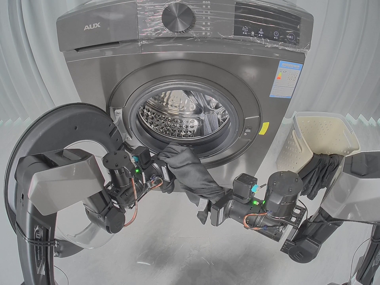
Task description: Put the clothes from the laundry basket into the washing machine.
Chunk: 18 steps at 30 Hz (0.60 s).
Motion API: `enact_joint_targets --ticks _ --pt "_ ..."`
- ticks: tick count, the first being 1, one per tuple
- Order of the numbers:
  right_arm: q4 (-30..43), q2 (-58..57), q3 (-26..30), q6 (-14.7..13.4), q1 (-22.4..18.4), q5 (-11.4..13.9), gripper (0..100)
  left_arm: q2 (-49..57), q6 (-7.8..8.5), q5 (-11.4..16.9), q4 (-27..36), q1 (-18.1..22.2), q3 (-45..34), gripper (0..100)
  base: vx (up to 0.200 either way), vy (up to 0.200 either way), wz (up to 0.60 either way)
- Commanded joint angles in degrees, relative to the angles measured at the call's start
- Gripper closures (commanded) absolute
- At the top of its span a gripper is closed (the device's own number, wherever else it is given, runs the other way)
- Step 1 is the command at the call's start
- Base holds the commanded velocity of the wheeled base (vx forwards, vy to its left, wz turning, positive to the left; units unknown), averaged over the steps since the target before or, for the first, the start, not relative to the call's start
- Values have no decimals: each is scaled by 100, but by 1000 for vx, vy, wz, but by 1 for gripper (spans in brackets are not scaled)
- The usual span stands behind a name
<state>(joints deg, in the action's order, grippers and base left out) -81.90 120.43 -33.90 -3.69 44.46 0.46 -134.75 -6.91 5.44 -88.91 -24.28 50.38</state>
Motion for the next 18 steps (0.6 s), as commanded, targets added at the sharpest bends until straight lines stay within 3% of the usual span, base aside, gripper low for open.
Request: enact_joint_targets --ticks 1,7,8,11,18 --pt "-46 191 165 27 -16 6 100 353 -21 -16 -22 -15 -116 100 0 0 0" --pt "-160 218 94 27 19 77 100 626 -196 -8 -22 -77 -389 100 0 0 0" --pt "-160 218 121 27 28 77 0 687 -196 -8 -22 -85 -433 100 0 0 0" --pt "-160 218 156 27 37 77 0 731 -196 1 -22 -85 -477 100 0 0 0" --pt "-142 183 1413 53 -16 94 0 1848 -214 54 -13 -261 -1567 100 0 0 0"
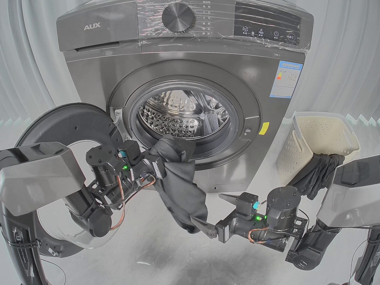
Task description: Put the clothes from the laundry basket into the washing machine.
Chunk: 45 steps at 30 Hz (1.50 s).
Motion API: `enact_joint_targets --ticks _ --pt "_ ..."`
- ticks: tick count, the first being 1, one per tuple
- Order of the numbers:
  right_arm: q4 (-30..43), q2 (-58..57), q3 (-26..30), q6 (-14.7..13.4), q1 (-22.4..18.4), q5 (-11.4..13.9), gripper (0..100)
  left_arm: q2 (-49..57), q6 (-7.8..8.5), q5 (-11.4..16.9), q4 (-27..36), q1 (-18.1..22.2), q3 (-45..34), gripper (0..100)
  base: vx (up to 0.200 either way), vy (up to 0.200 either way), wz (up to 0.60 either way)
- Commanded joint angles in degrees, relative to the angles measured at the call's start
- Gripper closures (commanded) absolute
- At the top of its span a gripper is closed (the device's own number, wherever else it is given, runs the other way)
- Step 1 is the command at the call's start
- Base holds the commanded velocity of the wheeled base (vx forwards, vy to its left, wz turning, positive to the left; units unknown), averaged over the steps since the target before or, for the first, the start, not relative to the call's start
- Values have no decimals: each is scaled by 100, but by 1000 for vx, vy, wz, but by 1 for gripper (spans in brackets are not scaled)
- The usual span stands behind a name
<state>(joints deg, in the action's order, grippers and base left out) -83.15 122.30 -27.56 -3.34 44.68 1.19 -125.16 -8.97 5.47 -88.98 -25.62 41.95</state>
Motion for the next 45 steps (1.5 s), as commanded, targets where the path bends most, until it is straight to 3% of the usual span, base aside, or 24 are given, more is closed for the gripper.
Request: enact_joint_targets --ticks 1,4,9,12,13,14,15,18,27,34,45 --pt "-26 -13 972 18 -38 30 0 1055 1 59 -5 -162 -908 100 0 0 0" --pt "-43 -30 1297 44 -47 91 0 1521 1 77 -5 -259 -1444 100 0 0 0" --pt "-412 -74 1157 -53 -179 4 0 2215 18 77 -5 -584 -2288 100 0 0 0" --pt "-518 -153 981 -264 -372 -190 0 2488 10 59 -5 -786 -2630 100 0 0 0" --pt "-518 -197 902 -439 -442 -418 0 2628 1 59 -5 -848 -2745 100 0 0 0" --pt "-518 -197 902 -439 -442 -418 0 2628 1 59 -5 -848 -2745 100 0 0 0" --pt "-527 -303 937 -571 -548 -656 0 2664 71 15 -5 -848 -2727 100 0 0 0" --pt "-527 -619 998 -633 -574 -840 0 2699 115 -11 -5 -856 -2753 100 0 0 0" --pt "-518 -997 1016 -606 -908 -893 0 2743 150 -266 3 -408 -2876 100 0 0 0" --pt "-527 -980 963 -615 -1005 -875 0 2690 475 -363 3 -399 -3123 100 0 0 0" --pt "-527 -883 990 -624 -961 -849 0 2488 572 -363 3 -443 -3087 100 55 0 0"
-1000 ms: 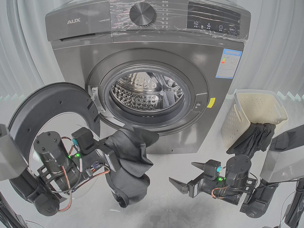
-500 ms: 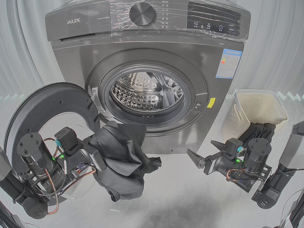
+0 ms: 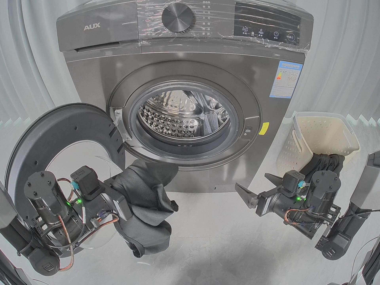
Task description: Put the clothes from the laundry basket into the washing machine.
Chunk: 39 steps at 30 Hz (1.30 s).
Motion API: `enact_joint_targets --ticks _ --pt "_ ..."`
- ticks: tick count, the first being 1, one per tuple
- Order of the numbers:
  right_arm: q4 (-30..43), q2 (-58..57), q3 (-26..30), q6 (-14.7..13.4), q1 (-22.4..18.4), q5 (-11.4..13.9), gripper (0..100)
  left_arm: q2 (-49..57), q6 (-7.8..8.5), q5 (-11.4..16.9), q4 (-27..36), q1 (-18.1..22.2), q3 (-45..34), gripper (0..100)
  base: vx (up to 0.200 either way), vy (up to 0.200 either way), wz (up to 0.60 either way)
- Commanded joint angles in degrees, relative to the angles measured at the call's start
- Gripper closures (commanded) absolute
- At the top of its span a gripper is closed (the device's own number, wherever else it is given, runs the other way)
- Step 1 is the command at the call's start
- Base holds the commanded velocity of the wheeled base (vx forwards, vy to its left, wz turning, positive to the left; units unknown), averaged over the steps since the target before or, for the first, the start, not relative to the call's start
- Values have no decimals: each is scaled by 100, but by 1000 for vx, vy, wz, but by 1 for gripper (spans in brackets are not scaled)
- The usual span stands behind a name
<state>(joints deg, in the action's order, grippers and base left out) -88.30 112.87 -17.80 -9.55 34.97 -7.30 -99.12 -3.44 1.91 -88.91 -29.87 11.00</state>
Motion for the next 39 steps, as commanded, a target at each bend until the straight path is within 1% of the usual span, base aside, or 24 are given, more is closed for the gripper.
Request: enact_joint_targets --ticks 1,8,14,23,32,39 --pt "-3 51 22 -12 9 1 0 -125 27 -7 -4 -10 -1 100 0 0 0" --pt "-12 33 31 -12 53 1 0 -151 54 -7 -13 -28 -27 100 0 0 0" --pt "-12 51 31 -12 88 1 0 -178 89 2 -4 -63 -19 100 200 0 0" --pt "-12 51 40 -21 132 10 0 -248 98 -7 -4 -142 -36 100 0 0 0" --pt "-12 42 40 -21 168 10 0 -318 98 -7 -4 -195 -54 100 200 0 0" --pt "-12 42 48 -21 203 1 0 -318 98 -7 -13 -265 -71 100 0 0 0"
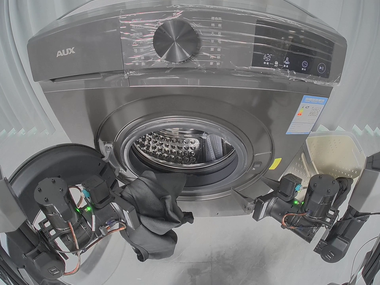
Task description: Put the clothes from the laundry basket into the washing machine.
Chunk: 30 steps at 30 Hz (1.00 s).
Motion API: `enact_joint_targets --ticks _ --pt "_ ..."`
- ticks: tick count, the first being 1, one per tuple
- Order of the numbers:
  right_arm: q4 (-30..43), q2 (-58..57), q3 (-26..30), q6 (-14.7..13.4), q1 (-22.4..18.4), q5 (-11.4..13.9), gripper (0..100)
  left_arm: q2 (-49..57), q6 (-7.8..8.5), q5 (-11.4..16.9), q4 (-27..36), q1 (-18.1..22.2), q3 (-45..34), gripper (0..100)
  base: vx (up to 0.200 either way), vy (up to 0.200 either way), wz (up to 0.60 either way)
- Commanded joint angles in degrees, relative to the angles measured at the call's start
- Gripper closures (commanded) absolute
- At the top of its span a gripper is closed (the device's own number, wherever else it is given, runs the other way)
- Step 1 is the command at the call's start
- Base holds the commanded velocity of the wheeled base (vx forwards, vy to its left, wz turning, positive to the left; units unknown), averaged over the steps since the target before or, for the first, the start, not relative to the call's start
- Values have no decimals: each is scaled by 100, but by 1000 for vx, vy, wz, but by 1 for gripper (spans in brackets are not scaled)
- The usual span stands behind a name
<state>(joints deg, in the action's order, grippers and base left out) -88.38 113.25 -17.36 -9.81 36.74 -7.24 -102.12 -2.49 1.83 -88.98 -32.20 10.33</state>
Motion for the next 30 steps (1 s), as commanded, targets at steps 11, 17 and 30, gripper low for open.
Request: enact_joint_targets --ticks 11,17,30 --pt "5 -40 22 -3 272 -5 0 -370 20 -297 3 -630 558 100 0 0 0" --pt "5 -40 84 -3 369 3 0 -915 -41 327 3 -612 1094 100 0 0 0" --pt "5 -49 119 -12 369 12 0 -2365 -613 186 -5 -366 2703 100 0 0 0"
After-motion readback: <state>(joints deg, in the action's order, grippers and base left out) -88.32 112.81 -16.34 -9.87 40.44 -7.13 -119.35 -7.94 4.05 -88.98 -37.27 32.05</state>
